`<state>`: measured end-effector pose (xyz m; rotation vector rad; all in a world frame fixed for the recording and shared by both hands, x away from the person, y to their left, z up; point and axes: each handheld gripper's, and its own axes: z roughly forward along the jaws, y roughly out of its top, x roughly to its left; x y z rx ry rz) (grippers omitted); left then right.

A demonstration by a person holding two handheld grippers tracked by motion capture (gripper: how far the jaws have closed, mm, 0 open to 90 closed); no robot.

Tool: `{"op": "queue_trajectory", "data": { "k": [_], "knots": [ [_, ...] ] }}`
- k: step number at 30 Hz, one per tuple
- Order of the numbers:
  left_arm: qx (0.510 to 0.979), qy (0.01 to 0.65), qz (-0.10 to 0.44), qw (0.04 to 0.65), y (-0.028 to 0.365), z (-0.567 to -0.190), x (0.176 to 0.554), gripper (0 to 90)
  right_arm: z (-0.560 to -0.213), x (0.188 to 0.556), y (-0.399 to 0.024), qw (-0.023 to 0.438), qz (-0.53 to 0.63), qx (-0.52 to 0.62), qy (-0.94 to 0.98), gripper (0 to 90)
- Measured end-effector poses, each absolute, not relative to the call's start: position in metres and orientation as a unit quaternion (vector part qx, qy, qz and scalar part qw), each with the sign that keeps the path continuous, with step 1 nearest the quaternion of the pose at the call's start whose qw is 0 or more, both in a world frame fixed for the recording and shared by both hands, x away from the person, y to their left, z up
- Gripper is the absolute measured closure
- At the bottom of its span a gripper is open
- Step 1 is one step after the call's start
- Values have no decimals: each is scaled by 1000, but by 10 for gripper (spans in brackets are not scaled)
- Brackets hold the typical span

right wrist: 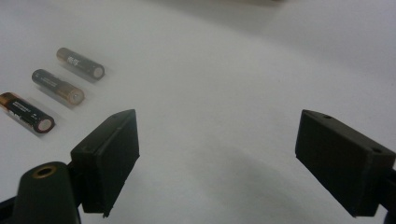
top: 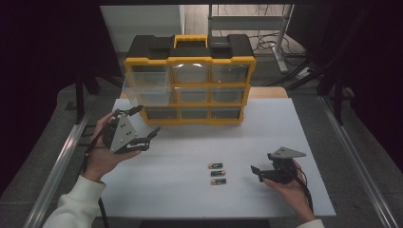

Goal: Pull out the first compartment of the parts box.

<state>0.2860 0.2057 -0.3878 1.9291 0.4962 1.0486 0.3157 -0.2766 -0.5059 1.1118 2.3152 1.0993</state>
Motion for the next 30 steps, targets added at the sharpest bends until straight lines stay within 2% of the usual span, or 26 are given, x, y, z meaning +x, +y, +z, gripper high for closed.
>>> {"op": "queue_trajectory", "data": {
  "k": [10, 24, 30],
  "knots": [
    [783, 223, 351, 463, 209, -402, 289, 209, -506, 316, -277, 174, 388, 392, 816, 138],
    [794, 254, 282, 475, 210, -429, 293, 179, -505, 317, -277, 174, 392, 394, 813, 138],
    [799, 280, 236, 477, 212, -439, 295, 165, -505, 320, -276, 171, 397, 395, 811, 138]
  ]
}}
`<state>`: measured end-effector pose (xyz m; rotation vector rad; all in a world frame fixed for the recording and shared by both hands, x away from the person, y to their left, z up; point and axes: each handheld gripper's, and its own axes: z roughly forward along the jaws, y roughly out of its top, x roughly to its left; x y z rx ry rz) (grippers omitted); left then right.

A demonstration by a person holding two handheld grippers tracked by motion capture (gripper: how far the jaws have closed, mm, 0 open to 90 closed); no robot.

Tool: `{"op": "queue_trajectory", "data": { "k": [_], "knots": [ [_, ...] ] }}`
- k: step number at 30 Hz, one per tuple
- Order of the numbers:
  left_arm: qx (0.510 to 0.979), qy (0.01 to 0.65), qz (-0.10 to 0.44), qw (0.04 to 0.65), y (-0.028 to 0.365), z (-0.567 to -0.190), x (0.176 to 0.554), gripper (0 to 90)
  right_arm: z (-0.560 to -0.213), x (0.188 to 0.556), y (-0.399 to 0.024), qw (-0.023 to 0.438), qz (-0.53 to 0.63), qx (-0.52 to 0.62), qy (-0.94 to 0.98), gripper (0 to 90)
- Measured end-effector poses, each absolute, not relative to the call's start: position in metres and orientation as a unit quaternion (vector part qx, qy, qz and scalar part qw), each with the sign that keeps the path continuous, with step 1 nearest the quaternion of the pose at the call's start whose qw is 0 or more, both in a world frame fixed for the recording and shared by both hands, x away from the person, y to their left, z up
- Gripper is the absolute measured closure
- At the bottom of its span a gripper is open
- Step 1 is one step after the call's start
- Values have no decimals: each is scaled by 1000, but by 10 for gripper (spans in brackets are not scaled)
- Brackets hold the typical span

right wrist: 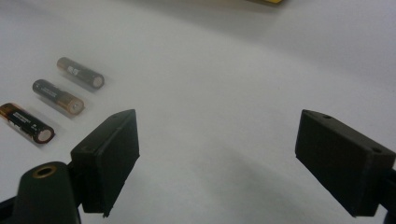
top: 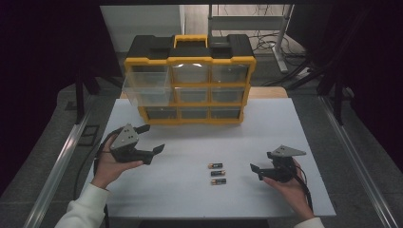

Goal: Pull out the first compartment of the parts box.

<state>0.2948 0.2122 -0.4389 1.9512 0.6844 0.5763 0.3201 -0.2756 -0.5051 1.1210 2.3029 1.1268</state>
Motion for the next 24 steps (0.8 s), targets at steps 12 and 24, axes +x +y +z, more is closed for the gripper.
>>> {"op": "queue_trajectory", "data": {
  "k": [12, 24],
  "knots": [
    [799, 338, 168, 469, 216, -456, 303, 131, -505, 326, -275, 170, 403, 401, 805, 141],
    [799, 374, 131, 453, 208, -470, 304, 105, -504, 324, -275, 171, 405, 398, 805, 140]
  ]
}}
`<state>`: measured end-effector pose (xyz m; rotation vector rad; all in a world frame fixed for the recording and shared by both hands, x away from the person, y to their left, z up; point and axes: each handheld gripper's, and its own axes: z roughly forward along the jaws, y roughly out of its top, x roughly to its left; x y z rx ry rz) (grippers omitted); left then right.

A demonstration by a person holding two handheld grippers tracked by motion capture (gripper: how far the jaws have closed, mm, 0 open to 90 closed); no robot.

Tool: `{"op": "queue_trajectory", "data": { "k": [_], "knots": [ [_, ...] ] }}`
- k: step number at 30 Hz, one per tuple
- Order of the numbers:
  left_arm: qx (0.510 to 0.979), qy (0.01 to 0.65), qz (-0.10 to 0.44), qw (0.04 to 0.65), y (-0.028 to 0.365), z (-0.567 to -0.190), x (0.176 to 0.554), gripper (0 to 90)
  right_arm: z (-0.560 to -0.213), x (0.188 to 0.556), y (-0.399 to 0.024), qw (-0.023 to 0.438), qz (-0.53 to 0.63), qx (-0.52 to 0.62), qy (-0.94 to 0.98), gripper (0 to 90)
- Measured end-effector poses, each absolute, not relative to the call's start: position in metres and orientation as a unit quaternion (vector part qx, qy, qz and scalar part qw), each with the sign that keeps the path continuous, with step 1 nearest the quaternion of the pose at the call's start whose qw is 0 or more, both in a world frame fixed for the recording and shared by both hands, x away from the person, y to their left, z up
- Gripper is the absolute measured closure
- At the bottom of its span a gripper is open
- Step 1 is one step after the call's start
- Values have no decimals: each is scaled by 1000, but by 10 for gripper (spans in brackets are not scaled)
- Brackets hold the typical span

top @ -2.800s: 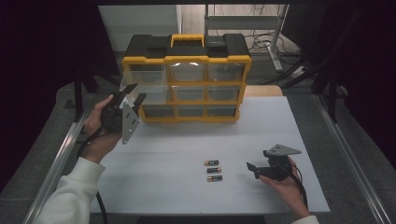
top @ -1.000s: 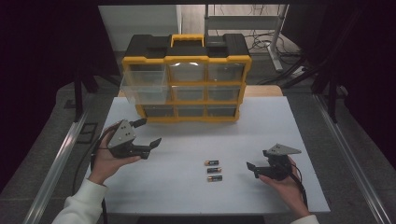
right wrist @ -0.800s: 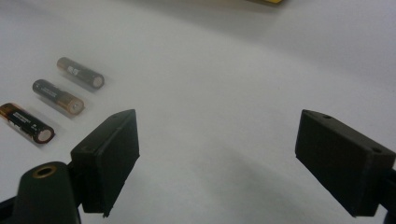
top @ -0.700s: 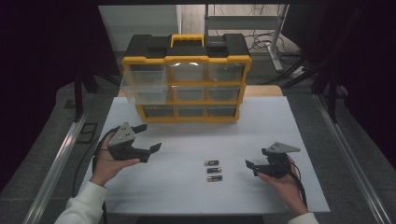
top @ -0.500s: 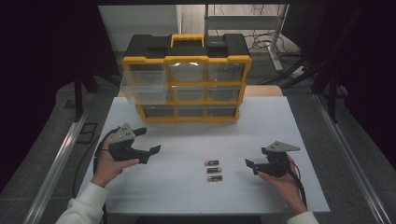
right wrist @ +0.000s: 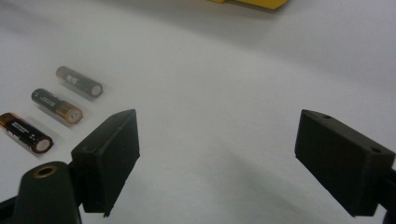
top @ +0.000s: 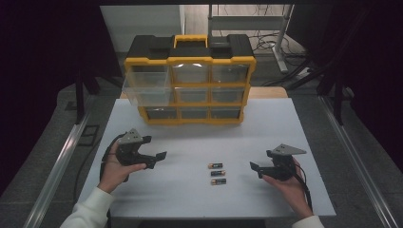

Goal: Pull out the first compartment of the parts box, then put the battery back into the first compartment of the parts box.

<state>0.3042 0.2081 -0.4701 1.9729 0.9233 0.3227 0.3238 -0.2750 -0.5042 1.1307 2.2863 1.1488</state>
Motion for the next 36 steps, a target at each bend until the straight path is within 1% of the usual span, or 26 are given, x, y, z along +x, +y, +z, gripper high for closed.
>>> {"op": "queue_trajectory", "data": {
  "k": [6, 12, 21, 36],
  "knots": [
    [794, 383, 133, 453, 206, -469, 304, 100, -503, 323, -276, 172, 405, 396, 806, 140],
    [797, 380, 119, 455, 204, -470, 306, 85, -504, 323, -276, 172, 403, 395, 807, 140],
    [806, 360, 124, 452, 196, -470, 305, 100, -504, 322, -275, 172, 401, 392, 810, 140],
    [830, 325, 101, 442, 167, -479, 307, 144, -504, 323, -275, 170, 401, 393, 810, 140]
  ]
}}
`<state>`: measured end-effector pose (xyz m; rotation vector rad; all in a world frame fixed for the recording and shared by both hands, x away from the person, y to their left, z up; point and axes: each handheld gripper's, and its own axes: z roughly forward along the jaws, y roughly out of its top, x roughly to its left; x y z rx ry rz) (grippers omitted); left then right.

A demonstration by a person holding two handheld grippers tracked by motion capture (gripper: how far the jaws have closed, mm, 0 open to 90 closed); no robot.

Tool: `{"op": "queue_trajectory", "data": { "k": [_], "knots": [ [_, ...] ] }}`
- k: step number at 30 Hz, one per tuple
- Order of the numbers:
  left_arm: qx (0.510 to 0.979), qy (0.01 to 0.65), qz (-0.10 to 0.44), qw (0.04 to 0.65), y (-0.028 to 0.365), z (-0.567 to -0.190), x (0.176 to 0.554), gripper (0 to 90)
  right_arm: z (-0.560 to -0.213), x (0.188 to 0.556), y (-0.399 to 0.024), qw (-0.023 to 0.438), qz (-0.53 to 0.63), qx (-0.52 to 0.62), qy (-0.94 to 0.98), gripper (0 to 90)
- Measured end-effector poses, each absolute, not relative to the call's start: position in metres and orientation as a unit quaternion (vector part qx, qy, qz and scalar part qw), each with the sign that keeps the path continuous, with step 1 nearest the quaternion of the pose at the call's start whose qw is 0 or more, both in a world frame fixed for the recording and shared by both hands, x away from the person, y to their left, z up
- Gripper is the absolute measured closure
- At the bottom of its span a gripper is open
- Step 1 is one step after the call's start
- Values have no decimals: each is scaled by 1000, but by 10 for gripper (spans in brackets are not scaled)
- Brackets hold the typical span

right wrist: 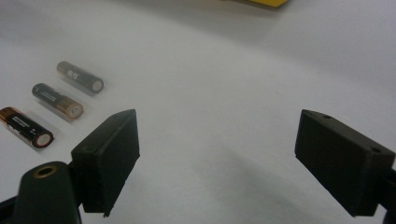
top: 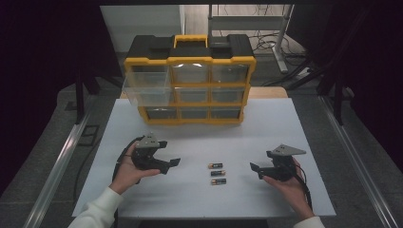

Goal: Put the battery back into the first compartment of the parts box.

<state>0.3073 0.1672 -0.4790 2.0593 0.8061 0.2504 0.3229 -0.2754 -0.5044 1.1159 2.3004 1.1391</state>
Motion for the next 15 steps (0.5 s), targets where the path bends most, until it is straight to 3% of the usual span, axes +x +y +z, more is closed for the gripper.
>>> {"op": "queue_trajectory", "data": {
  "k": [15],
  "knots": [
    [852, 303, 64, 423, 131, -490, 329, 199, -505, 323, -275, 170, 399, 392, 812, 140]
  ]
}}
